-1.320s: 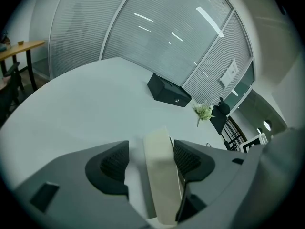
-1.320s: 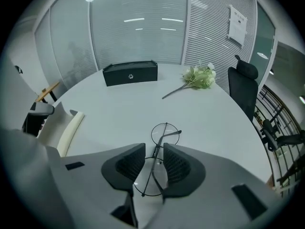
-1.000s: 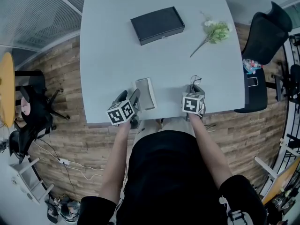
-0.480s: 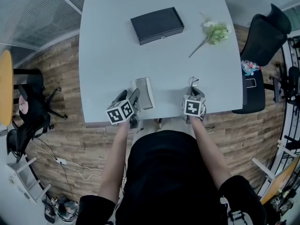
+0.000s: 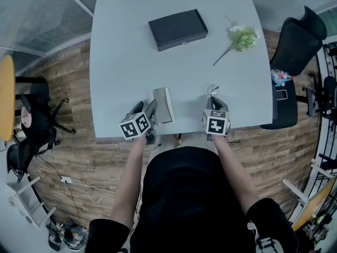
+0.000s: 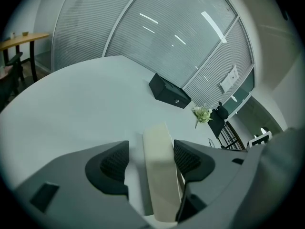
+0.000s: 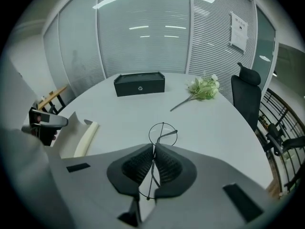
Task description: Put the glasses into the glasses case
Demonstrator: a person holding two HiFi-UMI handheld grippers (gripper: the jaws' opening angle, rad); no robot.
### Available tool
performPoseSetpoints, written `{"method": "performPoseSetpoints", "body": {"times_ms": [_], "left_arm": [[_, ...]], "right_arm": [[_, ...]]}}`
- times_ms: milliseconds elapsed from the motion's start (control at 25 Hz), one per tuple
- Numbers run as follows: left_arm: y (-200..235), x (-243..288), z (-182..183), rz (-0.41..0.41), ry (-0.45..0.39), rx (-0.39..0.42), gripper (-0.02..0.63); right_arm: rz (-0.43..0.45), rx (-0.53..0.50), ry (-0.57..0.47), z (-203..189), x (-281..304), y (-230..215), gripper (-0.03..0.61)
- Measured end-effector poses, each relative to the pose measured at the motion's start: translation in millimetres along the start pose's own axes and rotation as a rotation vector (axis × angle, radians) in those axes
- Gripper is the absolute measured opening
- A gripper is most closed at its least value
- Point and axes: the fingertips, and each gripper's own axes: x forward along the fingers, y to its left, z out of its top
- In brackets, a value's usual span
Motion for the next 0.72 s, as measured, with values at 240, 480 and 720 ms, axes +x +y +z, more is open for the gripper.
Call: {"method": "performPoseSetpoints", "body": {"times_ms": [240, 480, 720], "left_arm": [[5, -3, 1, -0.007, -0.012, -0.019, 0.301], [11, -8, 2, -0.005, -0.029, -0.05, 0.301], [9, -11, 0, -0.022, -0.029, -0.085, 0.301]], "right_arm": [[0.105, -0.018, -0.044, 23, -13, 42, 0.032], [0.263, -0.078, -0.04, 26, -23, 106, 0.032], [0.406, -0.145, -0.026, 18, -33, 164, 0.032]]}}
